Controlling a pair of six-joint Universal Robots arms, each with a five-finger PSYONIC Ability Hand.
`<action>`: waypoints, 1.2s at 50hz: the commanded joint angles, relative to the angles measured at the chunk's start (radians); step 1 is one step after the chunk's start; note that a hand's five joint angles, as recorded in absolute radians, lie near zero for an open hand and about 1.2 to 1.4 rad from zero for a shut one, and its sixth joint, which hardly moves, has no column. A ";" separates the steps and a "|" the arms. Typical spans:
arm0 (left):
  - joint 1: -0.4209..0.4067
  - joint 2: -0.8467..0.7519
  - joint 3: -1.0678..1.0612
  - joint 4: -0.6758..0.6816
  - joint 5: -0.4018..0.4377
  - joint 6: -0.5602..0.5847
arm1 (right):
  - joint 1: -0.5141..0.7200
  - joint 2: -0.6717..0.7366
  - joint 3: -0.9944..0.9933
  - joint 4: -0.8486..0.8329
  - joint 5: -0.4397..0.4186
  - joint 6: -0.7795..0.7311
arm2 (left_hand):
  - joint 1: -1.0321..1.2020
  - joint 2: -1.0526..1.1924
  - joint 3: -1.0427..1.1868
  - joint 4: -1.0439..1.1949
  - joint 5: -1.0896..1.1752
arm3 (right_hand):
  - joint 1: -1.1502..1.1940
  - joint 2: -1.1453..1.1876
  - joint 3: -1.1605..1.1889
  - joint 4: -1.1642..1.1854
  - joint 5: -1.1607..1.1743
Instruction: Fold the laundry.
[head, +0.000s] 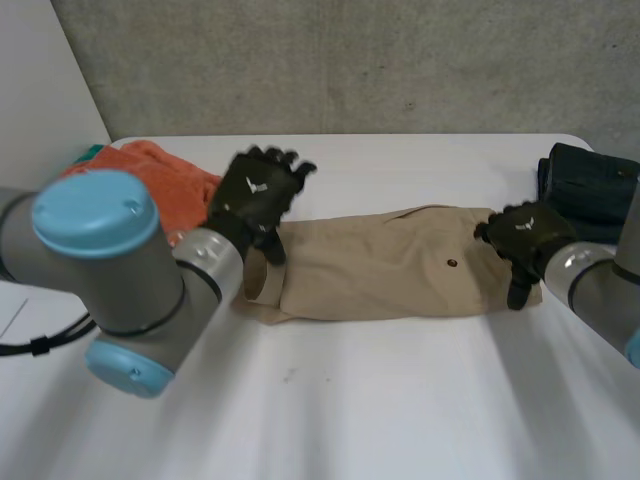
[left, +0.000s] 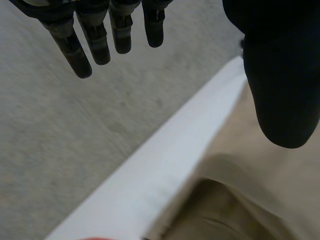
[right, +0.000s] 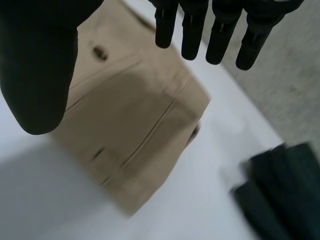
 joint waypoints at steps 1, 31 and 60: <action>-0.014 -0.147 0.059 0.031 -0.021 0.007 | -0.047 0.009 0.089 -0.124 -0.027 -0.003 | 0.088 0.071 0.067 0.077 0.057 | 0.155 0.155 0.148 0.148 0.141; 0.064 -0.190 0.040 -0.011 -0.237 0.013 | -0.105 0.176 0.072 -0.330 -0.120 -0.014 | 0.047 0.030 0.026 0.036 0.016 | 1.069 1.069 1.062 1.062 1.055; 0.063 0.150 -0.157 -0.008 -0.219 -0.004 | 0.281 0.042 0.003 -0.523 -0.083 -0.508 | 0.008 -0.009 -0.013 -0.002 -0.022 | 1.070 1.070 1.063 1.063 1.056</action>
